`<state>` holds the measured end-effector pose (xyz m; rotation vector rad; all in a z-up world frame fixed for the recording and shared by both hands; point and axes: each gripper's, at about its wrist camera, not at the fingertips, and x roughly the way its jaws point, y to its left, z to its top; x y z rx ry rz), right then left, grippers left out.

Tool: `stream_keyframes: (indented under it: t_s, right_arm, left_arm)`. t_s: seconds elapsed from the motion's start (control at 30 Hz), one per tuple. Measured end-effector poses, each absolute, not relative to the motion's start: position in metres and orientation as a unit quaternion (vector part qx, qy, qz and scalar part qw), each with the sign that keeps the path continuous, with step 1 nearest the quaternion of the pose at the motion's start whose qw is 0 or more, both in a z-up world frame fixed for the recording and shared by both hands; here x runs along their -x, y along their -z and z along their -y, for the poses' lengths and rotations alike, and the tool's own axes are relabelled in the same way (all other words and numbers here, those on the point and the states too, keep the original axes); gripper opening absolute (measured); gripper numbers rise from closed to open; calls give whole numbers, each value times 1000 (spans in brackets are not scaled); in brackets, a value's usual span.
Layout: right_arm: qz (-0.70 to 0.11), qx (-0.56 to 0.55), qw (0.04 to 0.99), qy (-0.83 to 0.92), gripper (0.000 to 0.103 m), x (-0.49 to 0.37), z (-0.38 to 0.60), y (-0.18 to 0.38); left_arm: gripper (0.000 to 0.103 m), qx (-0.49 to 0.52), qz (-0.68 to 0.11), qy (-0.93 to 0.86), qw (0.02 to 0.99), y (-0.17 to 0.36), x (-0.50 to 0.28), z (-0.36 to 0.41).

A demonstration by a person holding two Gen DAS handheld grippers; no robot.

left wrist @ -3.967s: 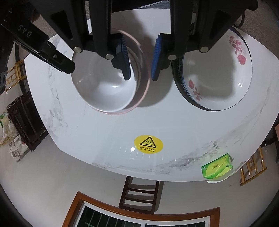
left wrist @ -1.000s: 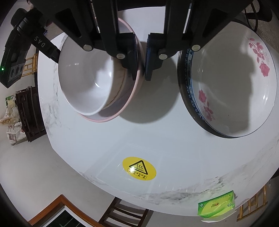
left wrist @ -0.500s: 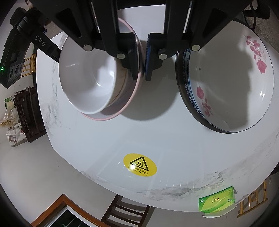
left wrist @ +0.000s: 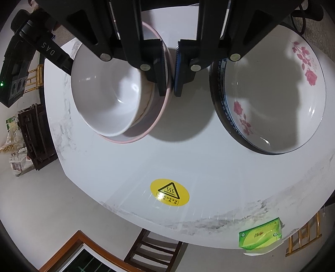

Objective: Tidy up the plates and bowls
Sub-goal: 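Lift the nested bowls with the left gripper over the plate stack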

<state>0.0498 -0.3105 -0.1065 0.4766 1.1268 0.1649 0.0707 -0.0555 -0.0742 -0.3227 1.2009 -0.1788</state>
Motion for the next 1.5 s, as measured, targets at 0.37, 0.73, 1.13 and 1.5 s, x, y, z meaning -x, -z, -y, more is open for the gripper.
stream_keyframes:
  t_s: [0.37,0.73,1.13,1.5]
  right_arm:
    - [-514,-202,828,-94,14,-54,291,82]
    - [-505,-165,835,-145,14,-65,233,55]
    - [-523,-131,816,-209,14,-72,149,65]
    - [-543,-103,802,-229,14,-73,101,79]
  left_arm:
    - [6,161,-535,72,826,49,-66,35]
    - [6,186,-498,25,847,18,-52,-27]
    - [6,213,-486,-44,846,18,-31,-103]
    - [6,230,-491,-70,838,35,-25,-141]
